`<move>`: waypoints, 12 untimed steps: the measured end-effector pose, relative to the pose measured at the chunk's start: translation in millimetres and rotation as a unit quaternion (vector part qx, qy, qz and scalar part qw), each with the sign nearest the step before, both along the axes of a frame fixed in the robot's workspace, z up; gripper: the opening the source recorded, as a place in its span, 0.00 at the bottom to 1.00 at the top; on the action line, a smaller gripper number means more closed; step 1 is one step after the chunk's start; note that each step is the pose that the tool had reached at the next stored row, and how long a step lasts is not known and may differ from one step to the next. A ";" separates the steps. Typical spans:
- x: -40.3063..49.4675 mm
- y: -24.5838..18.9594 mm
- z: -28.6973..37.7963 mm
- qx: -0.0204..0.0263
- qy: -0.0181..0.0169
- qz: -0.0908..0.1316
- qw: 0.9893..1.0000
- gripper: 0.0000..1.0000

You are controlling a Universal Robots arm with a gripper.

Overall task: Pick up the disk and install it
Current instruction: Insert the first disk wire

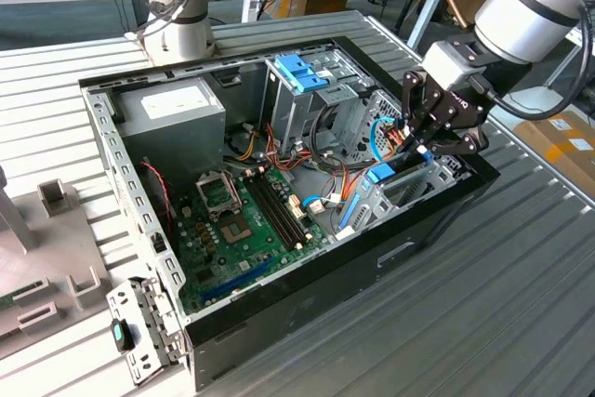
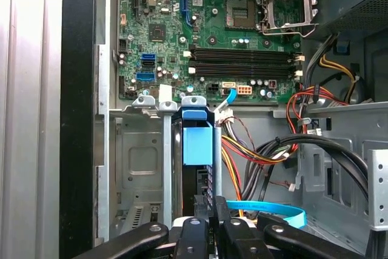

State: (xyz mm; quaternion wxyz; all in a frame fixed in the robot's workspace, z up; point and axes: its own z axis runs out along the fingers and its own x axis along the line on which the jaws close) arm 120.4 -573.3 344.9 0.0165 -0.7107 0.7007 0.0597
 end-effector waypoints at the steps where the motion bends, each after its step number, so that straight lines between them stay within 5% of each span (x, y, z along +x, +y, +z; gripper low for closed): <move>1: 0.2 0.0 0.0 0.000 0.000 0.000 1.000 0.16; 12: 0.4 -1.9 -3.6 0.000 0.000 0.000 1.000 0.16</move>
